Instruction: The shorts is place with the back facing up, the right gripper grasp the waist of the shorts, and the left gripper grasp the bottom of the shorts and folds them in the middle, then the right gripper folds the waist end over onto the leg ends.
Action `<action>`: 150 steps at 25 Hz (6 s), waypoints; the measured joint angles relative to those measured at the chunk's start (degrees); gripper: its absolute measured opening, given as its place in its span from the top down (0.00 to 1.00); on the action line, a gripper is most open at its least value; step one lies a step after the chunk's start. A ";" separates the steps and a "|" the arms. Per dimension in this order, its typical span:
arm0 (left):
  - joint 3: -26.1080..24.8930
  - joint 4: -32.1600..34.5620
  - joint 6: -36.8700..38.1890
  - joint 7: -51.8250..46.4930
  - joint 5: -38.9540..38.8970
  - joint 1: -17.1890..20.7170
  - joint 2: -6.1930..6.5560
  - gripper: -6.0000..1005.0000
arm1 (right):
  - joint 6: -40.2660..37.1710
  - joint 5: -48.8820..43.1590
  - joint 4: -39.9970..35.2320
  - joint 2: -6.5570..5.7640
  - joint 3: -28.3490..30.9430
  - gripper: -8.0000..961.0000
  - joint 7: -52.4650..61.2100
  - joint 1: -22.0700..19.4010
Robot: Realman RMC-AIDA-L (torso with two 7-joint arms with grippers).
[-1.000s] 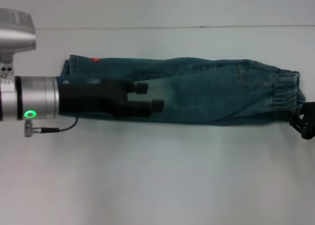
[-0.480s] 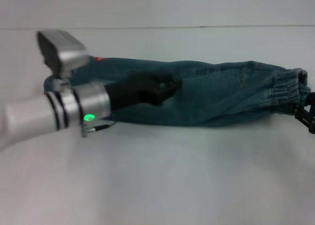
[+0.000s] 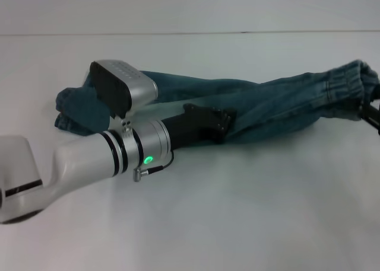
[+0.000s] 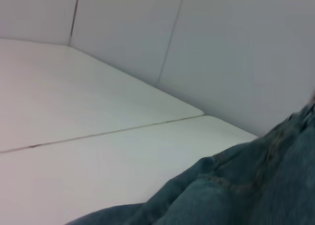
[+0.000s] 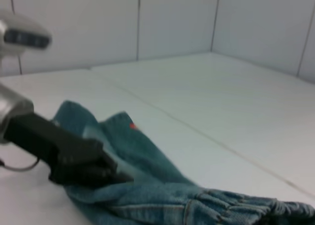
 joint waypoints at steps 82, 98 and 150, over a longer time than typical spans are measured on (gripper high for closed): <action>-22.35 33.32 36.26 -10.97 22.23 32.71 3.20 0.62 | 18.40 25.24 4.22 -0.08 -41.38 0.04 3.22 -2.02; -20.78 37.29 43.98 -17.89 37.32 28.30 5.41 0.10 | 11.95 30.93 14.54 -0.50 -38.29 0.04 -13.22 -7.73; -18.02 40.20 49.66 -19.46 45.27 25.25 6.40 0.06 | 8.37 27.45 15.74 -0.67 -33.28 0.04 -13.56 -7.18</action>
